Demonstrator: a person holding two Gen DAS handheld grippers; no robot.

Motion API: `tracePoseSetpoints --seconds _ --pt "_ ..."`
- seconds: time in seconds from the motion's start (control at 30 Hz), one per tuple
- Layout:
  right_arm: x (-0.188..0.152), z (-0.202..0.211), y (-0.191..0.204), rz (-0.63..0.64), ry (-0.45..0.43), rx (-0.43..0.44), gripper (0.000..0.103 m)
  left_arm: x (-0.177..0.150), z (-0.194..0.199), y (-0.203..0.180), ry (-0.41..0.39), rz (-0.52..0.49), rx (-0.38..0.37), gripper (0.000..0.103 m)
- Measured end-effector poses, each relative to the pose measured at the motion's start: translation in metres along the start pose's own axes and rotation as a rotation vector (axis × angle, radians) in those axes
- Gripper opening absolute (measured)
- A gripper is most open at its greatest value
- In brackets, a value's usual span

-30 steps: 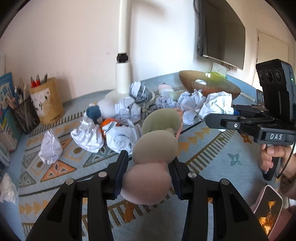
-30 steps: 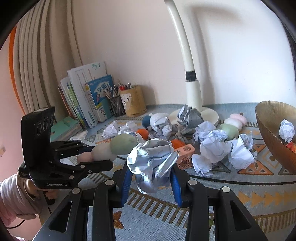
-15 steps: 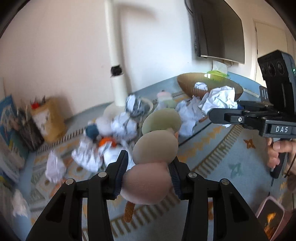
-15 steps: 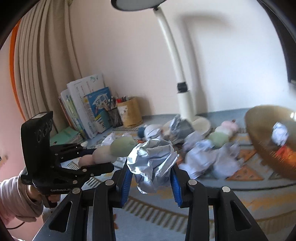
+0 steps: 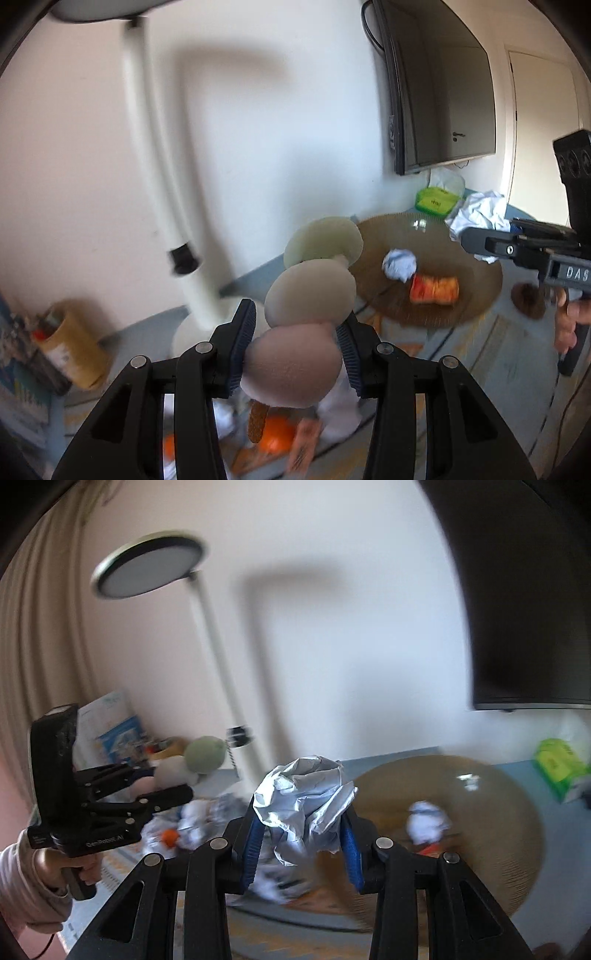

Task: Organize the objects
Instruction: 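Carry the paper ball and plush toy with both tools over the amber bowl, then open both tools to drop the paper ball and plush toy into the bowl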

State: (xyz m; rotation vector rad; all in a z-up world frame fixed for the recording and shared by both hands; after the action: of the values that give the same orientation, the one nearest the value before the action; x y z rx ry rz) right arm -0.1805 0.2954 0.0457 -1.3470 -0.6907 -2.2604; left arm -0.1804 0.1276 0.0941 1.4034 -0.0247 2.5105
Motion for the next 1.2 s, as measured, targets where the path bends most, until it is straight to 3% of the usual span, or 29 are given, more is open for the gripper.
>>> tracePoseSetpoints --seconds 0.23,0.47,0.8,1.07,1.1,1.13,1.17,1.2 --pt "-0.001 -0.010 -0.068 -0.062 0.078 -0.111 0.037 0.024 -0.063 -0.045 0.064 0.043 -0.047 0.042" --pt "-0.010 -0.024 -0.096 -0.058 0.131 -0.166 0.037 0.032 -0.108 -0.076 0.111 0.064 -0.095 0.042" --pt "-0.022 -0.047 -0.123 -0.085 0.197 -0.213 0.037 0.029 -0.144 -0.091 0.156 0.062 -0.122 0.042" --pt "-0.025 -0.049 -0.129 -0.108 0.208 -0.221 0.037 0.030 -0.142 -0.087 0.148 0.070 -0.139 0.041" --pt "-0.027 -0.051 -0.129 -0.107 0.216 -0.224 0.040 0.031 -0.140 -0.087 0.144 0.072 -0.141 0.041" --pt "-0.029 -0.053 -0.128 -0.104 0.229 -0.224 0.055 0.032 -0.138 -0.085 0.137 0.071 -0.138 0.042" --pt "-0.032 -0.056 -0.128 -0.099 0.248 -0.228 0.069 0.032 -0.138 -0.085 0.141 0.067 -0.135 0.059" --pt "-0.034 -0.058 -0.127 -0.091 0.262 -0.237 0.103 0.029 -0.139 -0.084 0.172 0.071 -0.145 0.095"
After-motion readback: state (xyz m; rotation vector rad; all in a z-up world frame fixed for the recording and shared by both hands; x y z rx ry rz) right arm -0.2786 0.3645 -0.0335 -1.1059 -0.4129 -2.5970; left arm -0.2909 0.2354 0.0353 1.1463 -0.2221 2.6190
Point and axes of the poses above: each gripper's, at about its wrist camera, not at the fingertips, and z roughly against the way its jaws point, y to its left, x to its top, the point moved 8 cm from there along -z, roughly the way its jaws point
